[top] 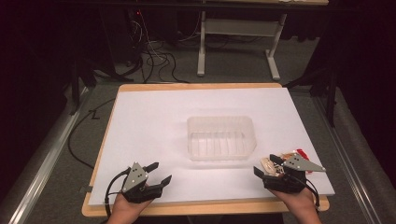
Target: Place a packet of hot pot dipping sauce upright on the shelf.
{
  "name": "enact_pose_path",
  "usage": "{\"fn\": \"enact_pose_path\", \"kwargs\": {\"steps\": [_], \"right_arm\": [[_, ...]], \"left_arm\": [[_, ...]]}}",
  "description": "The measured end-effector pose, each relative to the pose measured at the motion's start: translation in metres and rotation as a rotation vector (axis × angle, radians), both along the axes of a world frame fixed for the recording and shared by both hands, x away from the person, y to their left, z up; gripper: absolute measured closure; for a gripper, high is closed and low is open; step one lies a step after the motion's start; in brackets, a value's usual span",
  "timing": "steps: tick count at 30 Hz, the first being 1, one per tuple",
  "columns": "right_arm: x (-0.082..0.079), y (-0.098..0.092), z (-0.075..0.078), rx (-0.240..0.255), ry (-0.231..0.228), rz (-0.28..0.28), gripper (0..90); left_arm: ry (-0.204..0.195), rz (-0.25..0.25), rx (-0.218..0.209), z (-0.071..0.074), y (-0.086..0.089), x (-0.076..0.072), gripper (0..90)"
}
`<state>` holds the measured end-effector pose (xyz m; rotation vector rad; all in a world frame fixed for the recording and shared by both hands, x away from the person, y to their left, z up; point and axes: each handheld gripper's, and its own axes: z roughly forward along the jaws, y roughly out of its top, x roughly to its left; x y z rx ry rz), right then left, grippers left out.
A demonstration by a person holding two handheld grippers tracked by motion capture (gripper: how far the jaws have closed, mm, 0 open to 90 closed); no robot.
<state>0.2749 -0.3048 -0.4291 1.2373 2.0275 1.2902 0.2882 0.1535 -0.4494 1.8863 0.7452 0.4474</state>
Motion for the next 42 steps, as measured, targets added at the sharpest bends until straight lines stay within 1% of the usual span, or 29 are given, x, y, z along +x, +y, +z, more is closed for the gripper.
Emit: {"fn": "enact_pose_path", "kwargs": {"steps": [3, 7, 9, 10, 17, 21, 22, 23, 24, 26, 27, 29, 32, 33, 34, 35, 38, 39, 40, 41, 42], "right_arm": [[0.000, -0.001, -0.001, -0.002, -0.001, 0.001, 18.9], [0.000, -0.005, 0.000, 0.011, -0.003, -0.011, 20.4], [0.000, -0.006, -0.001, 0.010, -0.004, -0.012, 20.6], [0.000, -0.006, -0.001, 0.014, 0.004, -0.018, 20.7], [0.000, -0.015, -0.002, 0.015, -0.007, -0.028, 23.1], [-0.002, -0.020, -0.002, 0.018, -0.007, -0.036, 25.8], [-0.004, -0.023, -0.002, 0.014, -0.016, -0.038, 28.7], [-0.004, -0.023, -0.002, 0.014, -0.016, -0.038, 28.7], [-0.005, -0.026, -0.002, 0.009, -0.008, -0.049, 29.1], [-0.006, -0.028, -0.003, 0.010, -0.001, -0.052, 29.2], [-0.007, -0.031, -0.005, 0.009, 0.016, -0.064, 29.2], [-0.008, -0.035, -0.007, 0.004, 0.030, -0.073, 29.0], [-0.010, -0.039, -0.012, 0.004, 0.062, -0.091, 28.7], [-0.010, -0.039, -0.012, 0.004, 0.062, -0.091, 28.7], [-0.011, -0.042, -0.015, -0.005, 0.073, -0.092, 28.6], [-0.011, -0.042, -0.015, -0.005, 0.073, -0.092, 28.6], [-0.014, -0.042, -0.020, -0.019, 0.096, -0.085, 28.5], [-0.014, -0.042, -0.020, -0.019, 0.096, -0.085, 28.5], [-0.014, -0.041, -0.023, -0.033, 0.108, -0.078, 28.5], [-0.014, -0.041, -0.023, -0.033, 0.108, -0.078, 28.5], [-0.013, -0.040, -0.026, -0.045, 0.124, -0.070, 28.6]], "left_arm": [[0.001, -0.002, 0.004, 0.000, 0.000, 0.000, 34.4], [0.004, 0.005, 0.003, -0.001, 0.001, 0.001, 34.4], [0.003, 0.006, 0.002, -0.001, 0.001, 0.001, 34.4], [0.002, 0.007, 0.000, -0.001, 0.001, 0.001, 34.4], [0.006, 0.004, 0.006, -0.001, 0.000, 0.002, 34.4], [0.004, 0.003, 0.003, -0.001, -0.001, 0.003, 34.4], [0.003, 0.001, 0.003, -0.001, -0.001, 0.003, 34.4], [0.003, 0.001, 0.003, -0.001, -0.001, 0.003, 34.4], [0.004, -0.001, 0.002, 0.000, -0.002, 0.004, 34.4], [0.004, -0.005, -0.001, 0.000, -0.003, 0.005, 34.4], [0.002, -0.011, -0.003, 0.000, -0.006, 0.006, 34.4], [0.002, -0.013, -0.005, 0.000, -0.007, 0.007, 34.4], [0.003, -0.029, -0.006, 0.000, -0.012, 0.010, 34.4], [0.003, -0.029, -0.006, 0.000, -0.012, 0.010, 34.4], [0.003, -0.035, -0.006, 0.000, -0.015, 0.012, 34.3], [0.003, -0.035, -0.006, 0.000, -0.015, 0.012, 34.3], [0.001, -0.047, -0.005, 0.000, -0.019, 0.013, 34.3], [0.001, -0.047, -0.005, 0.000, -0.019, 0.013, 34.4], [0.000, -0.049, -0.006, 0.000, -0.021, 0.014, 34.4], [0.000, -0.049, -0.006, 0.000, -0.021, 0.014, 34.4], [0.000, -0.053, -0.005, 0.000, -0.023, 0.015, 34.4]]}}
